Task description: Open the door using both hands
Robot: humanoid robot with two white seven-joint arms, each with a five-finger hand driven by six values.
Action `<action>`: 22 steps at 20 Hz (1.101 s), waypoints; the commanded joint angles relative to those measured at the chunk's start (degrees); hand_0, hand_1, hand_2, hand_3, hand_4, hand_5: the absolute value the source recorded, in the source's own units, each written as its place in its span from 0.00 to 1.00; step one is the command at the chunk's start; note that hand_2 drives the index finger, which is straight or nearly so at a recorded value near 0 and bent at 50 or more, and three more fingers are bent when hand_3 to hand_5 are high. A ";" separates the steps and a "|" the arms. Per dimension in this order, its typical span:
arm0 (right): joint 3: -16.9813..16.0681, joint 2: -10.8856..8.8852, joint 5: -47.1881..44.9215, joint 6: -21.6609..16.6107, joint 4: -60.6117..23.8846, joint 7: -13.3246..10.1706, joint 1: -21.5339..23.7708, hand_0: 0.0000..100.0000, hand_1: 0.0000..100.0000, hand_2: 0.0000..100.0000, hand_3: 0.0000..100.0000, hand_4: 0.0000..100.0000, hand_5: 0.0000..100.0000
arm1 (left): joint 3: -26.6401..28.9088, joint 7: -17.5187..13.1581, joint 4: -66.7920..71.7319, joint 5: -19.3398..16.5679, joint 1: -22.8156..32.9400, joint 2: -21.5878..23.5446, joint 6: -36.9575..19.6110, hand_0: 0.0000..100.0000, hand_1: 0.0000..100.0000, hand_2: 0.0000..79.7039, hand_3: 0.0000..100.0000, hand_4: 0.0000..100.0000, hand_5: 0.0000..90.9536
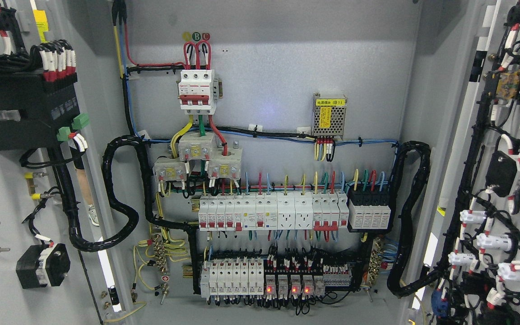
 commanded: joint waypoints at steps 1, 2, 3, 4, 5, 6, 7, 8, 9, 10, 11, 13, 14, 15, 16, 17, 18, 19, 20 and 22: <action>-8.93 -1.10 0.04 -9.42 -6.02 0.08 6.83 0.00 0.50 0.04 0.00 0.00 0.00 | -5.38 -0.22 -29.42 -0.01 1.31 2.06 0.19 0.12 0.56 0.00 0.00 0.00 0.00; -8.93 -1.10 0.04 -11.89 -6.02 0.08 7.27 0.00 0.50 0.04 0.00 0.00 0.00 | -5.82 -0.22 -30.83 -0.10 1.31 2.06 0.27 0.12 0.56 0.00 0.00 0.00 0.00; -8.93 -1.10 0.04 -13.65 -6.11 0.08 7.36 0.00 0.50 0.04 0.00 0.00 0.00 | -6.00 -0.22 -32.32 -0.10 1.31 2.06 0.27 0.12 0.56 0.00 0.00 0.00 0.00; -9.27 -1.01 0.04 -14.89 -6.11 -0.18 7.36 0.00 0.50 0.04 0.00 0.00 0.00 | -6.52 -0.22 -34.17 -0.10 1.31 1.97 0.36 0.12 0.56 0.00 0.00 0.00 0.00; -9.62 -0.93 0.04 -15.77 -6.20 -0.79 7.36 0.00 0.50 0.04 0.00 0.00 0.00 | -6.62 -0.22 -35.92 -0.19 1.14 1.97 0.54 0.12 0.56 0.00 0.00 0.00 0.00; -9.80 -0.93 0.04 -16.39 -6.37 -1.58 7.27 0.00 0.50 0.04 0.00 0.00 0.00 | -6.44 -0.22 -37.77 -0.19 0.62 1.80 1.06 0.12 0.56 0.00 0.00 0.00 0.00; -9.89 -0.84 0.04 -16.91 -6.46 -2.54 7.18 0.00 0.50 0.04 0.00 0.00 0.00 | -6.27 -0.22 -39.18 -0.28 0.00 1.62 1.76 0.12 0.56 0.00 0.00 0.00 0.00; -10.33 -0.58 0.04 -17.27 -6.46 -3.16 6.75 0.00 0.50 0.04 0.00 0.00 0.00 | -5.74 -0.22 -40.85 -0.28 -0.27 1.53 2.90 0.12 0.56 0.00 0.00 0.00 0.00; -10.85 -0.57 0.04 -17.18 -6.46 -3.43 6.39 0.00 0.50 0.04 0.00 0.00 0.00 | -4.95 -0.22 -42.34 -0.19 -0.36 1.70 4.04 0.12 0.56 0.00 0.00 0.00 0.00; -11.21 -0.66 0.04 -17.10 -6.46 -3.43 5.78 0.00 0.50 0.04 0.00 0.00 0.00 | -2.86 -0.22 -43.58 -0.10 -0.36 1.71 4.58 0.12 0.56 0.00 0.00 0.00 0.00; -11.56 -0.84 0.04 -17.10 -6.46 -3.52 5.08 0.00 0.50 0.04 0.00 0.00 0.00 | -0.40 -0.22 -44.46 -0.01 -0.36 1.62 4.75 0.12 0.56 0.00 0.00 0.00 0.00; -12.70 -1.10 0.04 -17.27 -6.46 -3.52 4.11 0.00 0.50 0.04 0.00 0.00 0.00 | 1.11 -0.65 -45.78 0.08 -0.44 2.40 4.67 0.12 0.56 0.00 0.00 0.00 0.00; -13.31 -1.01 0.04 -17.27 -6.46 -3.61 3.32 0.00 0.50 0.04 0.00 0.00 0.00 | 1.20 -1.53 -47.00 0.08 -0.36 3.10 4.67 0.12 0.56 0.00 0.00 0.00 0.00; -13.75 -0.93 0.04 -17.18 -6.46 -3.78 2.36 0.00 0.50 0.04 0.00 0.00 0.00 | 1.29 -2.84 -48.58 0.08 -0.36 4.42 4.58 0.12 0.56 0.00 0.00 0.00 0.00; -14.19 -0.93 0.04 -16.84 -6.37 -4.13 1.48 0.00 0.50 0.04 0.00 0.00 0.00 | 1.38 -3.64 -50.16 0.08 -0.36 4.95 4.49 0.12 0.56 0.00 0.00 0.00 0.00; -14.63 -0.84 -0.04 -16.66 -6.37 -4.66 0.69 0.00 0.50 0.04 0.00 0.00 0.00 | 1.56 -3.90 -51.92 0.08 -0.10 5.13 4.32 0.12 0.56 0.00 0.00 0.00 0.00; -14.81 -0.75 -0.04 -16.57 -6.37 -5.19 0.24 0.00 0.50 0.04 0.00 0.00 0.00 | 2.08 -3.91 -53.59 0.08 0.43 5.13 4.14 0.12 0.56 0.00 0.00 0.00 0.00; -14.81 -0.66 -0.22 -16.57 -6.37 -5.54 0.15 0.00 0.50 0.04 0.00 0.00 0.00 | 2.69 -3.91 -54.91 0.08 0.78 5.05 3.97 0.12 0.56 0.00 0.00 0.00 0.00; -14.90 -0.84 -0.39 -16.57 -6.29 -5.89 0.24 0.00 0.50 0.04 0.00 0.00 0.00 | 3.31 -3.91 -55.71 0.08 1.31 4.96 3.27 0.12 0.56 0.00 0.00 0.00 0.00; -16.56 -0.84 -0.92 -16.57 -6.20 -7.12 0.15 0.00 0.50 0.04 0.00 0.00 0.00 | 4.28 -3.91 -55.81 0.08 2.80 4.96 0.03 0.12 0.56 0.00 0.00 0.00 0.00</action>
